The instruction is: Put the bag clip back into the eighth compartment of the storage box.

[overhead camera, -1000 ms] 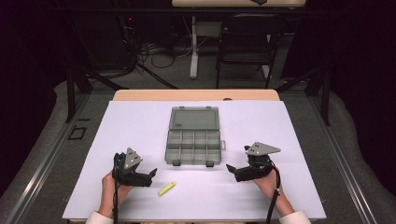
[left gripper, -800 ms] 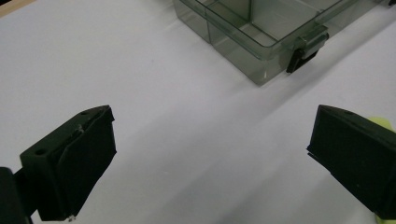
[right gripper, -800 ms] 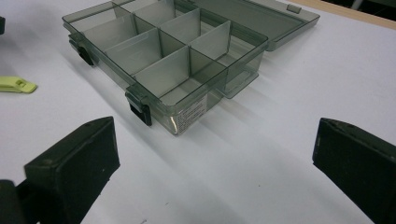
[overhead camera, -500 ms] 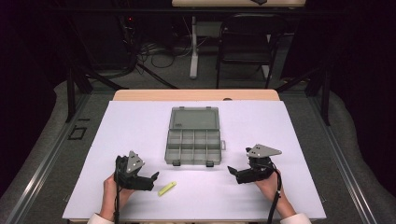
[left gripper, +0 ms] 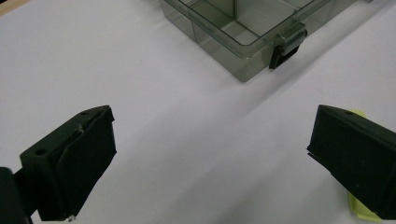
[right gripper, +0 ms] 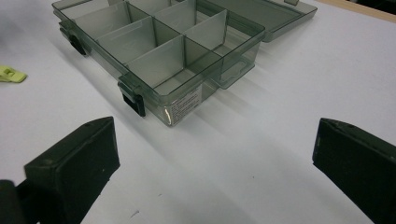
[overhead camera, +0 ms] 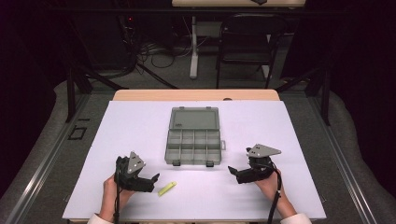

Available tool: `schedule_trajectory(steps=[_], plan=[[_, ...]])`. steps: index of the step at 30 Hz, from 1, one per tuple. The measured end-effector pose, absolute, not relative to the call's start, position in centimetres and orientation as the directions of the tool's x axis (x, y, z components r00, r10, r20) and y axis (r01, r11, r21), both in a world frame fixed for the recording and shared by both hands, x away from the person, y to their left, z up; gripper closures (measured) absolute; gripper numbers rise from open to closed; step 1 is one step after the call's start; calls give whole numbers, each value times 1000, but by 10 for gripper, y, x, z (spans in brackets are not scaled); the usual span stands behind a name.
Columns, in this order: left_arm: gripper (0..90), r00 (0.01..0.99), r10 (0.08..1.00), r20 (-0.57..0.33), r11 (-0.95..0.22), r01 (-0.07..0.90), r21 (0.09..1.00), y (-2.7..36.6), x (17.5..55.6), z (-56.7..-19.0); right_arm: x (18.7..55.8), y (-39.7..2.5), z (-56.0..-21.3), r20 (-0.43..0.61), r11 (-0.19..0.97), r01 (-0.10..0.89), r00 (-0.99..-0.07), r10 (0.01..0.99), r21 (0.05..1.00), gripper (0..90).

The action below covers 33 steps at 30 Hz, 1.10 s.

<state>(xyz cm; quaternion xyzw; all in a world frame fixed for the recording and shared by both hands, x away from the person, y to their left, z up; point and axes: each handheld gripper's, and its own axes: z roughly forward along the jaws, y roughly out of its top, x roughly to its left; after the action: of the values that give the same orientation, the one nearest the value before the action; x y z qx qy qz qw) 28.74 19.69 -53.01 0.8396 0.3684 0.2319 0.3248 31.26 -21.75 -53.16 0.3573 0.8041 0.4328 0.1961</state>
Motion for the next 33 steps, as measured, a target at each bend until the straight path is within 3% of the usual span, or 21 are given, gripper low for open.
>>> schedule_trajectory(steps=[33], plan=[[0,715,683,147,-625,469,624,163,264,-525,314,-215,-535,-10,388,408,-679,734,827,0]])
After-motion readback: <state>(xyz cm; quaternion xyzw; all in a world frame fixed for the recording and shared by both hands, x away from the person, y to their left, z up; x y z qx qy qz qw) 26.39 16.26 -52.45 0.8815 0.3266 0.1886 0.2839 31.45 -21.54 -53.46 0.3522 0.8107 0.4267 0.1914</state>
